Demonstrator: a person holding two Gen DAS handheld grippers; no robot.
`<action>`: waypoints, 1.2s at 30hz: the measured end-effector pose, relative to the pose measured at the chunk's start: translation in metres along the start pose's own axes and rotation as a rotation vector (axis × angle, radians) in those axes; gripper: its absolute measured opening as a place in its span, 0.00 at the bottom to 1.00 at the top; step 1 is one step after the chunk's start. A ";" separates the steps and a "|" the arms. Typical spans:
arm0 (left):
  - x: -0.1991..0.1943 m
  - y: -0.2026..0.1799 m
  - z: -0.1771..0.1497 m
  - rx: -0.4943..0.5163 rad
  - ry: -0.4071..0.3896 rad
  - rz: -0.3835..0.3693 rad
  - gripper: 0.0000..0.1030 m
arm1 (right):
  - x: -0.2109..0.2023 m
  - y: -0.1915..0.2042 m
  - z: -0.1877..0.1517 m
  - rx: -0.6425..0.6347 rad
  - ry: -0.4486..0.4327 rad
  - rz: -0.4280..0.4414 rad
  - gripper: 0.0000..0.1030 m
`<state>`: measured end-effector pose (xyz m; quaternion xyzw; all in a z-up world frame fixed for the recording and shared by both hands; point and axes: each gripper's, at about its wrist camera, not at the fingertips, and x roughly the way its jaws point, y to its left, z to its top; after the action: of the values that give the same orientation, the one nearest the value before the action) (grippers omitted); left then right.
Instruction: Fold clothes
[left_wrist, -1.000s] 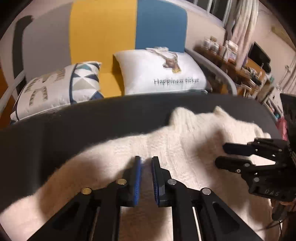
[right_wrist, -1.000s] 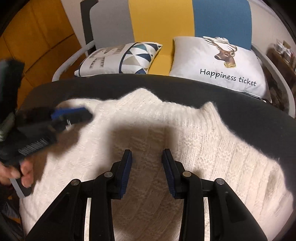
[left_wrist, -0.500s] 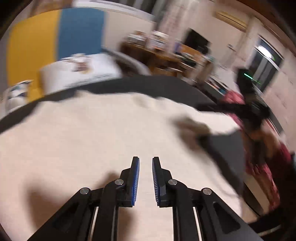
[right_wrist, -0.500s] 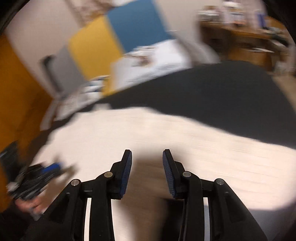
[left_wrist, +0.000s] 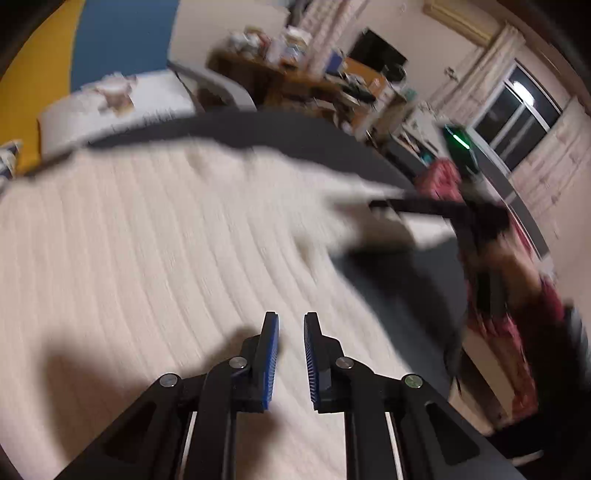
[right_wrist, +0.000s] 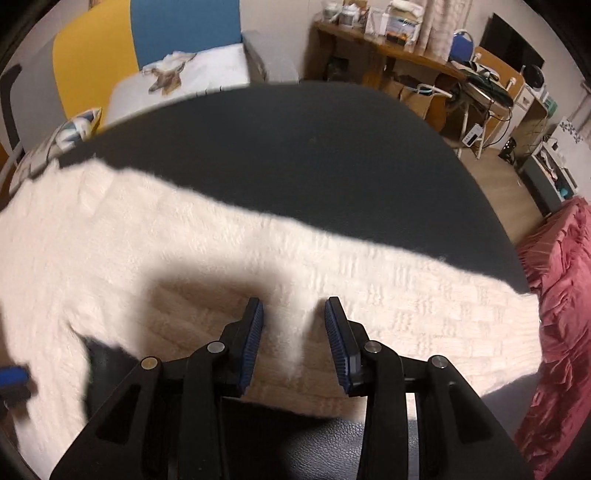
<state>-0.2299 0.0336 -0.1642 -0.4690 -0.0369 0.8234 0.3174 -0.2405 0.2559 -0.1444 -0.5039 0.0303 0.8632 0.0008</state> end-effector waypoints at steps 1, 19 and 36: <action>0.005 0.005 0.016 -0.018 -0.011 0.009 0.13 | -0.004 0.004 0.004 -0.001 -0.020 0.041 0.37; 0.116 0.034 0.101 -0.009 0.056 0.241 0.13 | 0.039 0.066 0.032 -0.202 0.039 -0.038 0.36; 0.064 0.001 0.043 0.061 0.029 0.134 0.13 | -0.050 -0.098 -0.032 0.395 -0.084 0.240 0.39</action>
<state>-0.2879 0.0785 -0.1890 -0.4725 0.0242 0.8367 0.2759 -0.1849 0.3535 -0.1222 -0.4506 0.2582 0.8546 -0.0018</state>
